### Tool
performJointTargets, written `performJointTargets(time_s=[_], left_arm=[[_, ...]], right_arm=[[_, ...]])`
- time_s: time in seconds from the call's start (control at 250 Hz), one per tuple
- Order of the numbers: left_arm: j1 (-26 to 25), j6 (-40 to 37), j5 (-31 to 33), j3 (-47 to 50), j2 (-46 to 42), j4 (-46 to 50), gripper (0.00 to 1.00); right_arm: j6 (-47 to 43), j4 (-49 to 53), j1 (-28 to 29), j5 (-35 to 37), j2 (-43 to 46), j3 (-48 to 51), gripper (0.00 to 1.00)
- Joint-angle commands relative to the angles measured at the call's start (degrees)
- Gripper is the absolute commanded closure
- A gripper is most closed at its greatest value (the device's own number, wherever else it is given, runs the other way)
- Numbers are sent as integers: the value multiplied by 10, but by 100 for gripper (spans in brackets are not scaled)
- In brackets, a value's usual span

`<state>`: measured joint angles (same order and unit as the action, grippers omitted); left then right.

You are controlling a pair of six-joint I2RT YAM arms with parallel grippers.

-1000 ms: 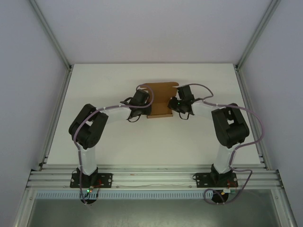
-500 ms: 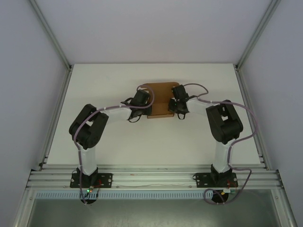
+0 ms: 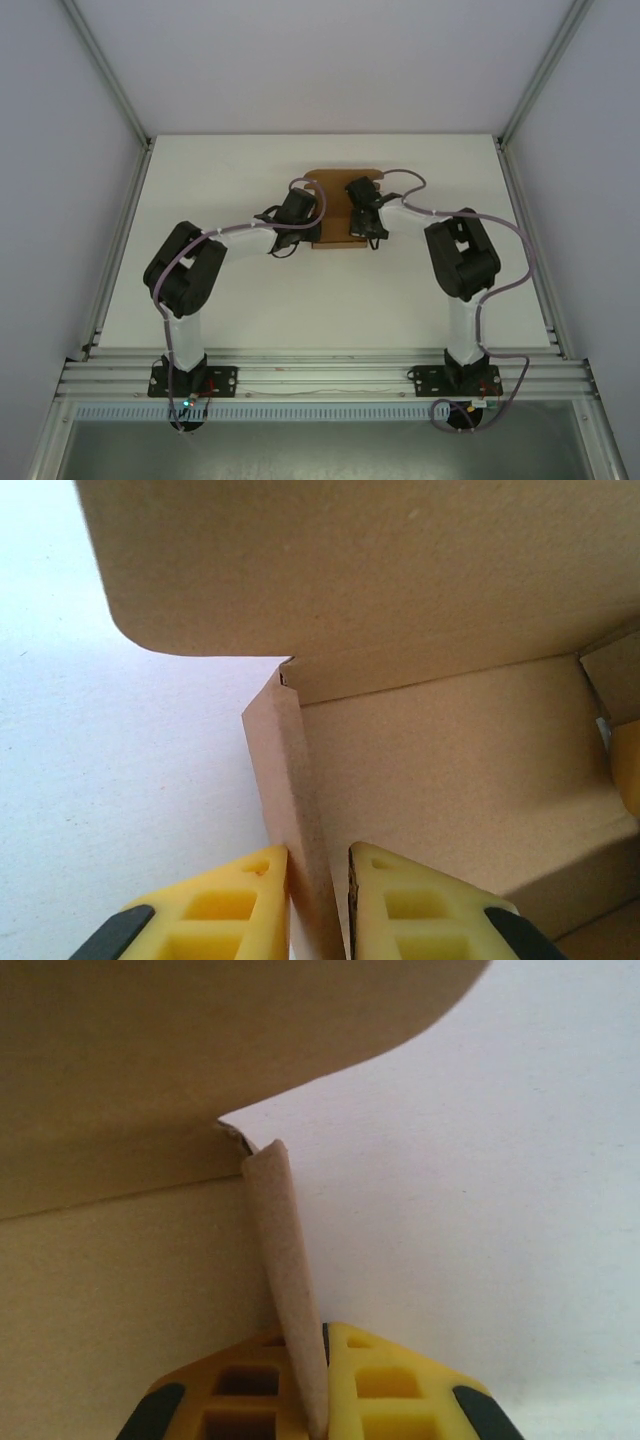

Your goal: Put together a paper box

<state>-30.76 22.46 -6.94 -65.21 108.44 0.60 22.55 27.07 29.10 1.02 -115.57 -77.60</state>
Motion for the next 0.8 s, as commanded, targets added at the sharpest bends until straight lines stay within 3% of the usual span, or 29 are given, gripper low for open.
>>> performJointTargets(time_s=[0.0, 0.088, 0.452, 0.588, 0.799], left_arm=[[-4, -6, 7, -3, -21, 18, 80], [-4, -4, 8, 0, -20, 16, 80], [-4, 0, 16, -3, -21, 19, 81], [-3, 0, 15, -5, -18, 19, 81], [-4, 1, 1, -9, -10, 19, 82]], right_arm=[[24, 189, 4, 137, -63, 3, 100], [41, 219, 11, 185, -78, -10, 100], [49, 231, 36, 270, -98, -48, 100], [12, 156, 36, 217, -56, -17, 100], [-29, 51, 36, 132, 23, 23, 77]])
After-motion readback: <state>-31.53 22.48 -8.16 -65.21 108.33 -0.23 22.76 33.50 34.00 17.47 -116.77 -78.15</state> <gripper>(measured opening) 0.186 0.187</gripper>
